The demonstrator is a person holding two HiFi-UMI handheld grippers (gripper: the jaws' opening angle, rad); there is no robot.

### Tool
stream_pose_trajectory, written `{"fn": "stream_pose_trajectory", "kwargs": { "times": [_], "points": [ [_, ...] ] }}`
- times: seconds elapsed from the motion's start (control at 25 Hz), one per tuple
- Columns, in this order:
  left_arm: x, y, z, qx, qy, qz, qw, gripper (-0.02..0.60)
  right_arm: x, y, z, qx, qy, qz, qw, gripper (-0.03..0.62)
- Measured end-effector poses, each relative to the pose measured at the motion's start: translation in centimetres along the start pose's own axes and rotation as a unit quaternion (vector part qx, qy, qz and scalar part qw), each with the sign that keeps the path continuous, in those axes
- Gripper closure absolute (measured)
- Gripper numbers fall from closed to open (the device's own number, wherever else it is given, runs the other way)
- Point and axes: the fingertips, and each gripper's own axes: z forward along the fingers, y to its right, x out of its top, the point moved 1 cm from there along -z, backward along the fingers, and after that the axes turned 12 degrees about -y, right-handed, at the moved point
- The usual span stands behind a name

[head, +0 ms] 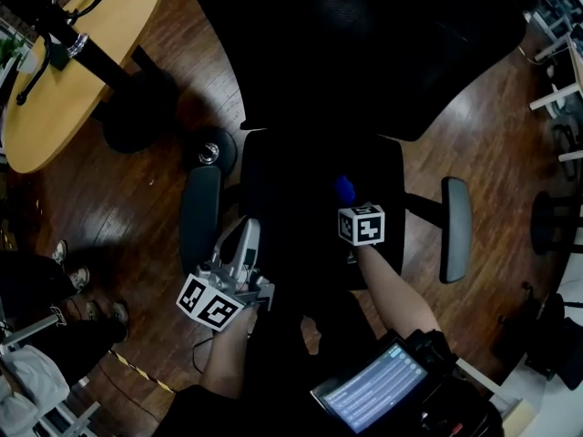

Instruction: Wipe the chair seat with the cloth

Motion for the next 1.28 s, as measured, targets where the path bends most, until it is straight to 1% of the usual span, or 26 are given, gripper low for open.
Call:
{"fn": "stream_pose_trajectory", "kwargs": {
  "times": [0.08,0.16,0.28,0.36,0.48,0.56,0.68,0.72,0.8,0.88,1.0,1.12,1.28],
  "points": [
    [0.0,-0.2,0.0,-0.005,0.006,-0.010,0.9999,0.589,4.4,-2.3,1.8,0.021,0.012,-0.021,0.999,0.540],
    [-0.2,-0.4,0.0,-0.004,0.007,-0.015,0.9998,0.589,7.8,-5.0,3.6,0.050,0.020,-0.045,0.998,0.540],
    [-0.4,-1.0,-0.1,0.000,0.010,-0.023,0.9997,0.589,11.2,-9.0,7.0,0.091,0.027,-0.066,0.993,0.540],
    [-0.6,-1.4,0.2,-0.001,0.011,-0.031,0.9995,0.589,11.8,-10.9,9.6,0.106,0.017,-0.070,0.992,0.539],
    [-1.0,-1.6,0.7,-0.007,0.009,-0.039,0.9992,0.589,11.4,-13.0,12.8,0.119,-0.003,-0.083,0.989,0.539],
    [-1.0,-1.8,0.8,-0.006,0.008,-0.044,0.9990,0.589,11.3,-13.5,13.8,0.119,-0.002,-0.092,0.989,0.539],
    [-0.7,-2.1,0.8,-0.004,0.012,-0.049,0.9987,0.589,11.7,-13.2,13.9,0.125,0.003,-0.097,0.987,0.539],
    [-0.6,-2.2,0.7,-0.002,0.013,-0.050,0.9987,0.589,11.7,-12.7,14.0,0.120,0.001,-0.093,0.988,0.539],
    [-0.5,-2.4,0.7,0.000,0.013,-0.052,0.9986,0.589,11.7,-10.4,13.8,0.095,-0.003,-0.077,0.993,0.539],
    [-0.5,-2.4,0.8,0.000,0.009,-0.050,0.9987,0.589,11.3,-6.8,13.3,0.063,-0.006,-0.052,0.997,0.539],
    [-0.8,-2.5,1.0,0.005,0.002,-0.050,0.9987,0.589,10.5,-0.1,11.5,0.013,-0.005,-0.019,1.000,0.539],
    [-0.9,-2.7,1.1,0.008,0.000,-0.051,0.9987,0.589,8.9,6.8,8.3,-0.038,-0.004,0.014,0.999,0.539],
    [-0.5,-2.6,1.1,0.012,-0.001,-0.045,0.9989,0.589,6.5,14.5,3.1,-0.102,0.005,0.048,0.994,0.539]
  ]
}}
